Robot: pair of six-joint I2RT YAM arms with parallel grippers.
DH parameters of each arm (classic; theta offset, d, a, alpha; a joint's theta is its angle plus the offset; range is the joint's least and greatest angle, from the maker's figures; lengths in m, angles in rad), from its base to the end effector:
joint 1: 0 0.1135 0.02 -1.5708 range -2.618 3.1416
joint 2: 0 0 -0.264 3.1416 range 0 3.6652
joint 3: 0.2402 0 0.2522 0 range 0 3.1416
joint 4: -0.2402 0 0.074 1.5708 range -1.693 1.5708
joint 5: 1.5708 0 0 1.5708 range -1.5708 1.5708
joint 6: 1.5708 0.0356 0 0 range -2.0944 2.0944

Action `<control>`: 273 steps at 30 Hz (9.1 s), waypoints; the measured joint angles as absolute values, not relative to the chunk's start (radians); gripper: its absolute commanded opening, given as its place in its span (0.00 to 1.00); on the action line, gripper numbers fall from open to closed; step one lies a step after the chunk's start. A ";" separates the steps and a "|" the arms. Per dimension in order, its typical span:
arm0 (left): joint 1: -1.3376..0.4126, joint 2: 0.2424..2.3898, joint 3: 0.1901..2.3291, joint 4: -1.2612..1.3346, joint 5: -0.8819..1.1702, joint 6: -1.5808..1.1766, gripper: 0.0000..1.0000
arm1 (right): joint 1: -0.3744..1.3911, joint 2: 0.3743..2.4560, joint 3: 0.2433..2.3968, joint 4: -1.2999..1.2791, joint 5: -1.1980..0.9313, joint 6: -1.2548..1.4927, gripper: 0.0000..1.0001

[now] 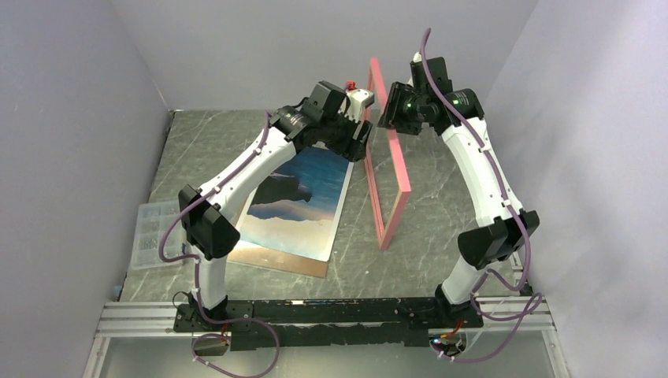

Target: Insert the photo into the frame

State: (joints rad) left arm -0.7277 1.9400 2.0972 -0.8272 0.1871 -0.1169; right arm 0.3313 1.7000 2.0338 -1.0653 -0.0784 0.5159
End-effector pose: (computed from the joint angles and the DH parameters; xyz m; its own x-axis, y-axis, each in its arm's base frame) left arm 0.3191 -0.2931 0.3896 -0.5494 0.3360 -0.7650 0.7031 0.6805 -0.2061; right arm 0.3275 0.1156 0.4391 -0.7366 0.2667 -0.6215 -0.0184 0.9107 0.4126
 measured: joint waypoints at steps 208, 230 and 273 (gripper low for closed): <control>0.135 2.101 1.558 -0.572 -0.004 0.342 0.75 | 0.636 2.335 1.892 -0.590 -0.321 0.893 0.92; 0.207 1.979 1.386 -0.600 0.028 0.325 0.75 | 0.661 2.259 1.786 -0.540 -0.153 0.861 0.92; 0.108 1.981 1.365 -0.474 -0.072 0.302 0.68 | 0.658 2.122 1.713 -0.323 -0.297 0.892 0.88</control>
